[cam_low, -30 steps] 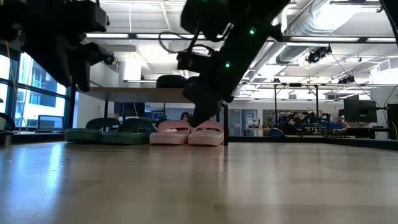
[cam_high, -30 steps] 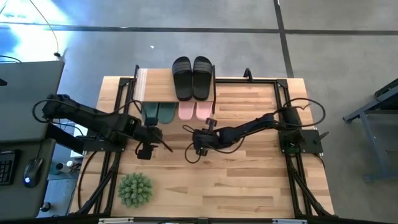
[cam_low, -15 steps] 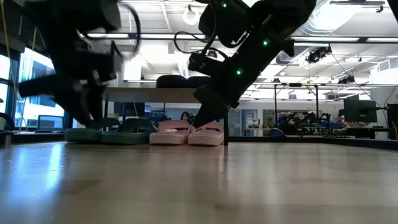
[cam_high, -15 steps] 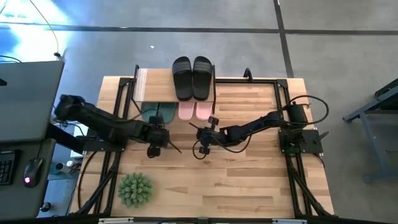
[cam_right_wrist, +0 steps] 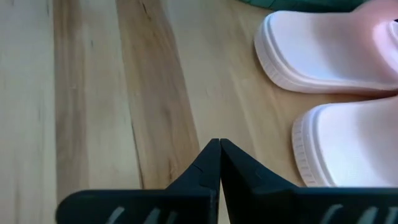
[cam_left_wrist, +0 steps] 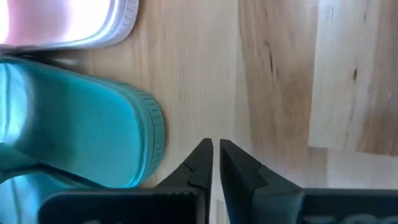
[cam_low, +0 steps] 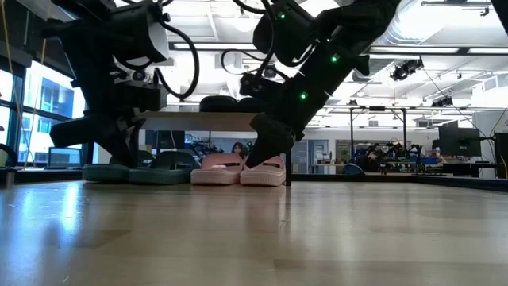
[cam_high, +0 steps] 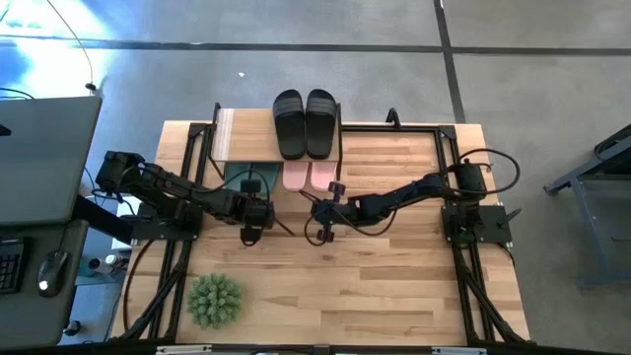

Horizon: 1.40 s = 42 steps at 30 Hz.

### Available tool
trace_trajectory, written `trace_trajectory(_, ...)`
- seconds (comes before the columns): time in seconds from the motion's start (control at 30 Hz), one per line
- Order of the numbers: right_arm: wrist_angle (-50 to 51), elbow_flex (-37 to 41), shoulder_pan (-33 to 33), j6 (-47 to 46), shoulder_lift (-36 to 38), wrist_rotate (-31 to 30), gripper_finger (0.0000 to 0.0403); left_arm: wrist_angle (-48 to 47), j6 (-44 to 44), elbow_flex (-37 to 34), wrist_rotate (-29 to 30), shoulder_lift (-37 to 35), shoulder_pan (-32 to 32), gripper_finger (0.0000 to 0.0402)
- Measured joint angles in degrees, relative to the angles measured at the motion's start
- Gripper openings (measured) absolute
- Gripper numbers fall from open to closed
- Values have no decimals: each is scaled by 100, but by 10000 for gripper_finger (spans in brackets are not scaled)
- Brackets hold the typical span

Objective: Pick and place slides into the shelf
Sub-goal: Adjust the right green slide under the shelf

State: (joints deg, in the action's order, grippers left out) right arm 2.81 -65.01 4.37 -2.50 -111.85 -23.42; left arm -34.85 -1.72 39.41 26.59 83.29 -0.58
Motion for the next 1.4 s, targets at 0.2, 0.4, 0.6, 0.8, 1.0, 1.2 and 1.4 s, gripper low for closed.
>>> trace_trajectory(0.2,71,31,-74,0,-2,-10,0,34,59,-8,-276,1,319,11)
trace_trajectory(0.4,9,33,-75,0,-4,-11,0,74,299,-14,-289,249,565,6)
trace_trajectory(0.6,37,33,-75,21,-4,-15,0,249,365,-14,67,705,716,3)
trace_trajectory(0.8,43,33,-75,22,-4,-31,0,486,363,-14,184,876,863,1)
trace_trajectory(1.0,45,33,-75,22,-7,-28,0,720,495,-10,176,882,1133,0)
trace_trajectory(1.2,41,35,-75,23,-7,-26,0,911,750,-8,78,872,1352,0)
trace_trajectory(1.4,37,37,-75,22,-7,-25,0,1263,947,-10,22,887,1358,0)
